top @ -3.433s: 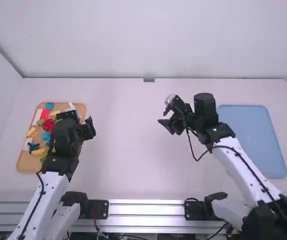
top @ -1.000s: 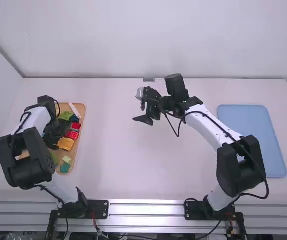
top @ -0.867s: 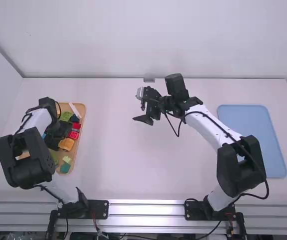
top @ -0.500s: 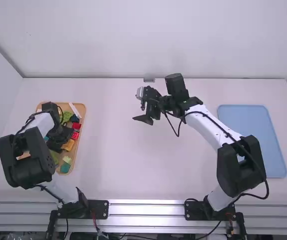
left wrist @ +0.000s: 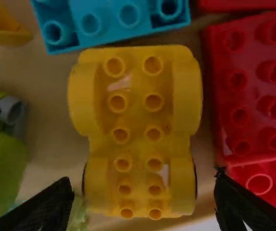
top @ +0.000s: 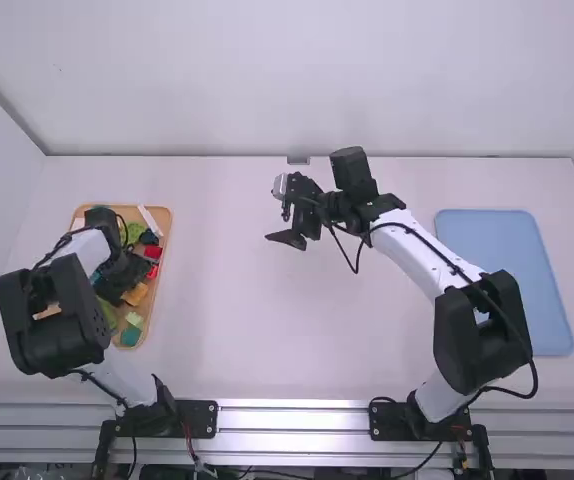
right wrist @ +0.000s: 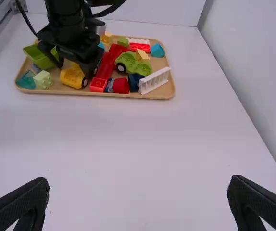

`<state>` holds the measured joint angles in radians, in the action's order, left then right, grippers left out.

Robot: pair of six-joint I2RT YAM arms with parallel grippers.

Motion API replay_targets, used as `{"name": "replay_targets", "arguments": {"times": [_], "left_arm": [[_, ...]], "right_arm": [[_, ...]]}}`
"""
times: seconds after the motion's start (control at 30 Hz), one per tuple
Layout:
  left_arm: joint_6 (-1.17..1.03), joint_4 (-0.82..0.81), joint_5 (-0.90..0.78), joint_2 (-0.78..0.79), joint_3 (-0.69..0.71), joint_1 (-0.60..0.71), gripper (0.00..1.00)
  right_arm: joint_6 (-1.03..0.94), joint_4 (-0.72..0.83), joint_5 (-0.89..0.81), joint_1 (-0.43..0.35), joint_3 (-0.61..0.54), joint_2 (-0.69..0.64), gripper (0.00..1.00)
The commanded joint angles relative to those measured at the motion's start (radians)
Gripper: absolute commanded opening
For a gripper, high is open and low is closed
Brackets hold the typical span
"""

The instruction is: Assemble lego blocks to make yellow taxi

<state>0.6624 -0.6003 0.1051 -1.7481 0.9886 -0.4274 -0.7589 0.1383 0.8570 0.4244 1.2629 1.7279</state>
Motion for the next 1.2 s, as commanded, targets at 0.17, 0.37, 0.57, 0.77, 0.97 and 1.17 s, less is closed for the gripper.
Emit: {"name": "replay_targets", "arguments": {"times": [0.17,0.37,0.57,0.77,0.97,1.17], "left_arm": [[-0.069,0.040,-0.011,0.000,-0.074,-0.004,0.76],[-0.018,0.115,0.040,0.000,-0.111,-0.005,0.69],[-0.031,0.123,0.040,0.000,-0.124,-0.005,0.64],[-0.090,0.016,0.034,0.000,-0.043,-0.005,0.39],[-0.151,-0.123,0.017,0.010,0.095,-0.004,0.34],[-0.311,-0.125,-0.116,0.118,0.119,0.057,0.37]], "right_arm": [[0.003,0.003,0.010,0.003,0.037,0.010,0.99],[0.004,0.001,0.010,0.003,0.037,0.010,0.99],[0.003,0.003,0.010,0.003,0.037,0.010,0.98],[0.003,0.004,0.010,0.003,0.037,0.010,0.99],[0.003,0.003,0.010,0.001,0.037,0.010,0.99],[0.003,0.000,0.027,-0.023,0.041,0.005,0.99]]}}
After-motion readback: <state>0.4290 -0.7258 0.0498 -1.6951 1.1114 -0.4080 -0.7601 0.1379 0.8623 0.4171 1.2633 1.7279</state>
